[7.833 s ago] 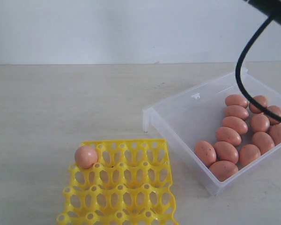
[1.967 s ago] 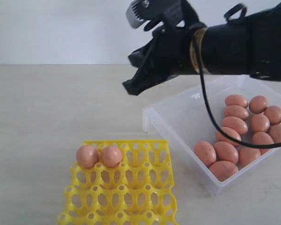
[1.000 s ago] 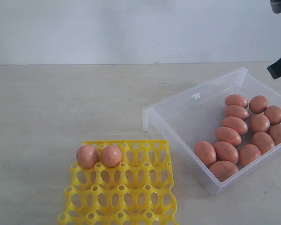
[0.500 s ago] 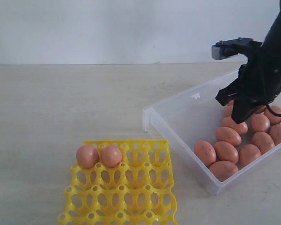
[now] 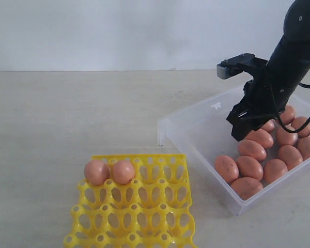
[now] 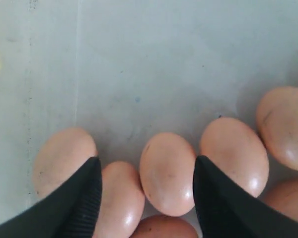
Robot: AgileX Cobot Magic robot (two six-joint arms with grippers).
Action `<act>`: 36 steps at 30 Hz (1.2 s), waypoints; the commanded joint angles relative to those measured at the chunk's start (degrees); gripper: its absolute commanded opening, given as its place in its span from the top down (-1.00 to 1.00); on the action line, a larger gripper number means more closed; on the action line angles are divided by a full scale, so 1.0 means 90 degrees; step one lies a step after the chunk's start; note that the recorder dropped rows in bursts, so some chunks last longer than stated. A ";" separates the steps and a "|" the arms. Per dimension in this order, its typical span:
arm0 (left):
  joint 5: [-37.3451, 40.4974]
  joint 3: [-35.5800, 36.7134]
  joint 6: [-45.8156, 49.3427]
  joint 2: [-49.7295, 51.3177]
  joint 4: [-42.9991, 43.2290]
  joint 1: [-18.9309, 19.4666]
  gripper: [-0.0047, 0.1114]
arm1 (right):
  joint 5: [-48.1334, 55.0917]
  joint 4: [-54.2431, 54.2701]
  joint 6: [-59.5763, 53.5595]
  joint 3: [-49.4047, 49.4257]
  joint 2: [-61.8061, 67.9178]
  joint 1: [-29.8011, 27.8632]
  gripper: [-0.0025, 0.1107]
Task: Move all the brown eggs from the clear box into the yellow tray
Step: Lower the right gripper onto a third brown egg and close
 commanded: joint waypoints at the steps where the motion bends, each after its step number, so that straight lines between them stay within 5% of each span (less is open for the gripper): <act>1: -0.0021 0.0026 0.0027 -0.0019 -0.0001 -0.0059 0.85 | -0.0268 -0.0059 -0.0288 -0.0036 0.0009 -0.0038 0.10; 33: -0.0021 0.0026 0.0027 -0.0019 -0.0001 -0.0059 0.85 | -0.0325 -0.0355 -0.0231 -0.0012 0.1105 -0.0038 0.10; 36: -0.0021 0.0026 0.0027 -0.0019 -0.0001 -0.0059 0.85 | -0.0426 -0.0349 -0.0152 -0.0012 0.1105 -0.0038 0.29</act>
